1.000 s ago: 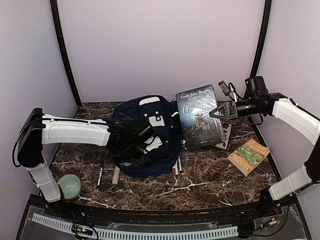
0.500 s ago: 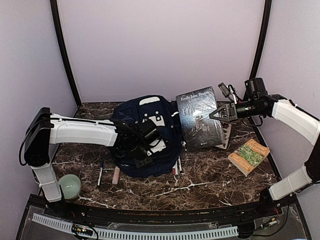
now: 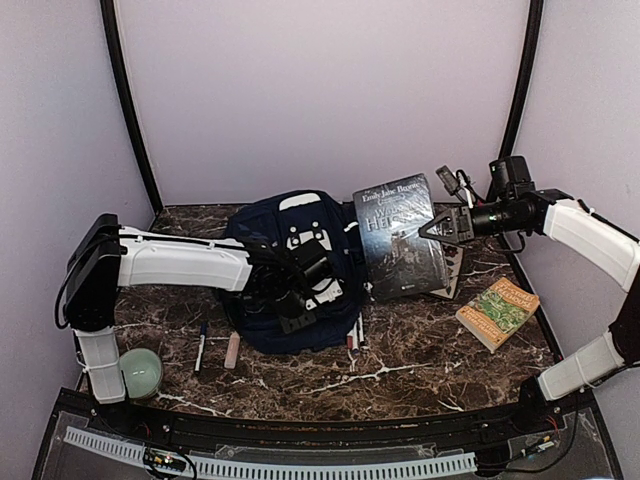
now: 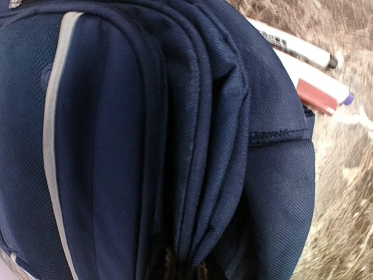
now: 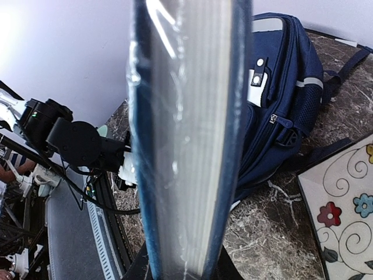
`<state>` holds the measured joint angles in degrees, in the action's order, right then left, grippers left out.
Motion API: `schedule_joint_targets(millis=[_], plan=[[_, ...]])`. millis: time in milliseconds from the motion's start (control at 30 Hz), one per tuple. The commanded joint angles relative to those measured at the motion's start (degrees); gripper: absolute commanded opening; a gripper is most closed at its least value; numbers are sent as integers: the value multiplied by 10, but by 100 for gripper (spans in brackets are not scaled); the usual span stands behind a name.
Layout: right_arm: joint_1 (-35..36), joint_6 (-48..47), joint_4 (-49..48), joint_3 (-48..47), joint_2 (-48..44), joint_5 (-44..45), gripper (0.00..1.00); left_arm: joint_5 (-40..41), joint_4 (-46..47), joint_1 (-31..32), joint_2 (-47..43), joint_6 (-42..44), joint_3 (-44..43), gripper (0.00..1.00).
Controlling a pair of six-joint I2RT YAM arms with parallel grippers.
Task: Pack the student bag
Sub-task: Pick up the largest pocket of the bag from the student bag.
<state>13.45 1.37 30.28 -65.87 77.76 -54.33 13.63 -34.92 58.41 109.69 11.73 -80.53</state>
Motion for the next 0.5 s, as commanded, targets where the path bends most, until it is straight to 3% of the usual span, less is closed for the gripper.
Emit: schedule_joint_targets(millis=[0, 100, 367, 467], plan=[[-5, -12, -4, -48, -13, 27, 0, 2, 52, 3, -71, 3, -21, 1], [-11, -7, 14, -88, -6, 31, 0, -5, 90, 1, -101, 9, -17, 0], [-11, 19, 59, -127, 15, -10, 0, 1, 77, -27, -107, -12, -77, 0], [-11, 61, 39, -94, 11, -44, 0, 2, 84, -41, -106, -28, -88, 0]])
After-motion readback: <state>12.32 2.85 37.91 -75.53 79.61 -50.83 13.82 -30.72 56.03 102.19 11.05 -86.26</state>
